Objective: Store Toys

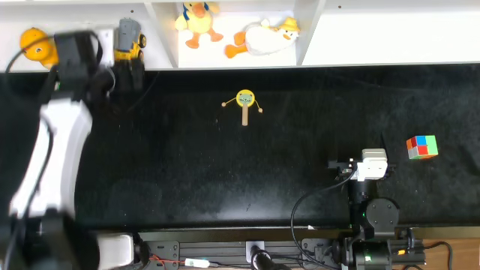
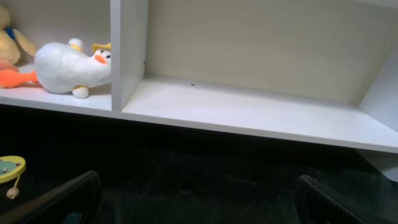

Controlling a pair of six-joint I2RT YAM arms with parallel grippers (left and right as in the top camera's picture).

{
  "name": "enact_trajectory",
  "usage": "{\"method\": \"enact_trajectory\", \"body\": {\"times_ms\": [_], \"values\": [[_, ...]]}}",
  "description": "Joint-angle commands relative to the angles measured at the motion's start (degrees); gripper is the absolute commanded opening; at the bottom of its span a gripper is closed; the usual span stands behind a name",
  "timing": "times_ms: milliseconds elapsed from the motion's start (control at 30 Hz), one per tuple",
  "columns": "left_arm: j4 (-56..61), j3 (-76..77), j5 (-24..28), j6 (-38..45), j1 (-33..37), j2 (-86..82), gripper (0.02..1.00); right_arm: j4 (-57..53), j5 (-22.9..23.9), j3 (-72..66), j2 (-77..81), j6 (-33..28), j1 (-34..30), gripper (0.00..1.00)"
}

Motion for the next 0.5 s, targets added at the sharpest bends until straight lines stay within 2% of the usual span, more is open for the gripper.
{"method": "enact_trajectory", "body": {"times_ms": [33,167,233,367,500], "values": [[0.6,-13.6,-4.9,-0.1,0.2,-16.9,0.998,0.3,-0.4,-0.8,-0.4,0.1,-0.2,0.996],[8.5,-31.6,-4.2,-0.1,-0.2,-38.7,0.996,0.3,-0.4,-0.8,-0.4,0.1,-0.2,0.996],[16.6,-40.4,-2.9,0.7,-1.7,-50.4,0.996,0.3,-0.4,-0.8,-0.4,0.0,-0.2,0.996],[29.4,-52.1,-2.8,3.4,-6.7,-64.2,0.998,0.3,-0.4,-0.8,-0.4,0.1,-0.2,0.993],[37.6,-60.3,-2.8,3.3,-8.7,-71.6,0.998,0.3,-0.4,-0.8,-0.4,0.1,-0.2,0.993]]}}
